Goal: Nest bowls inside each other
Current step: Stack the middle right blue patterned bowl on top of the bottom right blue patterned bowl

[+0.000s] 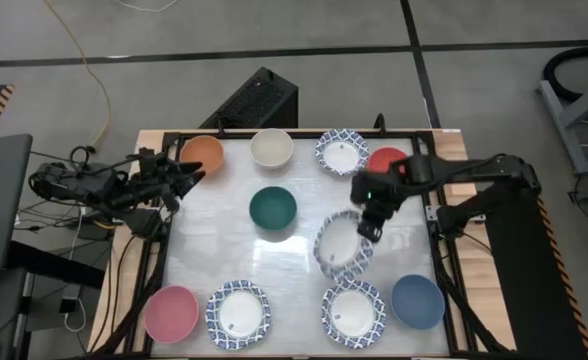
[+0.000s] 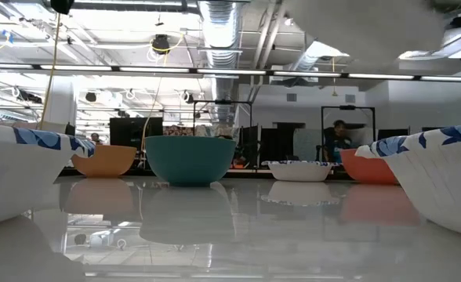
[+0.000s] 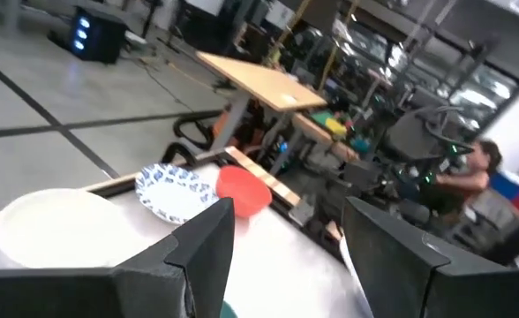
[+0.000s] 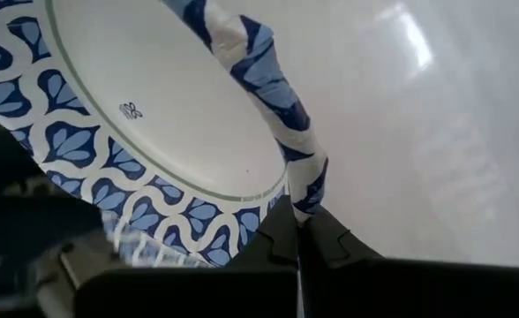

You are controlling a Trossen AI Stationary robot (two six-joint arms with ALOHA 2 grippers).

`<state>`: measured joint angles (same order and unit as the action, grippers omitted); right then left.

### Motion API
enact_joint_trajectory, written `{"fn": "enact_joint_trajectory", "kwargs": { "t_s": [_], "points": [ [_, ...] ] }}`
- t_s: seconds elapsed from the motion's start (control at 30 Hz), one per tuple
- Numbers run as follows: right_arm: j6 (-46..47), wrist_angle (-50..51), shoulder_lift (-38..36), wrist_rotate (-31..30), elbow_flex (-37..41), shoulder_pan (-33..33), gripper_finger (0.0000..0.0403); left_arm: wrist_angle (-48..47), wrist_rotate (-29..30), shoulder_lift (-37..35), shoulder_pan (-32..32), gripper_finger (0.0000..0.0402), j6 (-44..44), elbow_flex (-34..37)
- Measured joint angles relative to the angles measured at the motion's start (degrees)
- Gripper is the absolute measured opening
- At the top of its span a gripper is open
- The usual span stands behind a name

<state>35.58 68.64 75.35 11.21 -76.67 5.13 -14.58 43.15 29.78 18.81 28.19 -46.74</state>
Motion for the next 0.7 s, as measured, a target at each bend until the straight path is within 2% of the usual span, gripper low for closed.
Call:
{"fn": "enact_joint_trajectory", "kwargs": {
  "t_s": [0.23, 0.33, 0.43, 0.57, 0.7],
  "points": [
    [4.97, 0.05, 2.85, 5.81, 0.03, 12.9, 0.0008, -1.63, -0.96, 3.86, 0.02, 0.02, 2.32, 0.0],
    [6.0, -0.96, 2.74, 5.96, 0.07, 16.17, 0.0008, -1.63, -2.22, 5.02, 0.02, 0.02, 2.51, 0.0],
    [8.84, -2.38, 2.77, 5.2, 0.31, 17.3, 0.0008, -1.63, -2.76, 6.28, 0.02, 0.02, 2.65, 0.0],
    [9.55, -9.75, 3.78, 5.51, 4.07, 17.28, 0.0008, -1.63, -3.66, 7.67, 0.02, 0.02, 2.74, 0.0],
    [9.02, -12.31, 6.3, 10.36, 7.11, 16.35, 0.0009, -1.59, -3.87, 8.4, 0.02, 0.02, 3.77, 0.0]
  ]
}}
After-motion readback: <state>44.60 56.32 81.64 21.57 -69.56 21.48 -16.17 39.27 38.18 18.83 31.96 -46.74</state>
